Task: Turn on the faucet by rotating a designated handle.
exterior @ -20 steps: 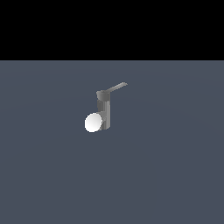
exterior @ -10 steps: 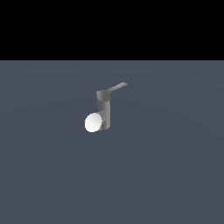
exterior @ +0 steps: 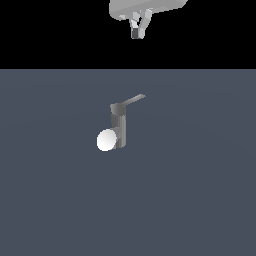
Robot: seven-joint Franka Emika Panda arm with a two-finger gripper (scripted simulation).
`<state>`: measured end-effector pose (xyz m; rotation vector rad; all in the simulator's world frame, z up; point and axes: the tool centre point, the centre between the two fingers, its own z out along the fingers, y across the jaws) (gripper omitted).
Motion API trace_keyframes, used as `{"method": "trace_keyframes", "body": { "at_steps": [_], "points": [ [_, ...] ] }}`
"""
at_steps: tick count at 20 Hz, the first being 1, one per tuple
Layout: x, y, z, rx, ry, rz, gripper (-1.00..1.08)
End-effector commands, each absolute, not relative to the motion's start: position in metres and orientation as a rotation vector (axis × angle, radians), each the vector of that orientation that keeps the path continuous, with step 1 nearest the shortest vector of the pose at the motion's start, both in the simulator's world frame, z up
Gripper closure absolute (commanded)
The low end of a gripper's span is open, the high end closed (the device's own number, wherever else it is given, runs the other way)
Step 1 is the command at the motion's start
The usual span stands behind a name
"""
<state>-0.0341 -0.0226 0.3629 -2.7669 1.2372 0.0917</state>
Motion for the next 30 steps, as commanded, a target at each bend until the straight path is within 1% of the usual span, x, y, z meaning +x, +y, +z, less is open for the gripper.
{"method": "trace_keyframes", "body": {
  "at_steps": [1,9,16,23,30],
  "points": [
    [-0.019,-0.024,0.346,-2.718,1.347,0.098,1.08],
    [0.025,-0.03,0.287,-2.556,1.688,0.097,1.08],
    [0.055,-0.037,0.235,-2.403,1.959,0.065,1.08],
    [0.072,-0.043,0.199,-2.292,2.13,0.024,1.08],
    [0.079,-0.046,0.183,-2.241,2.201,0.001,1.08]
  ]
}}
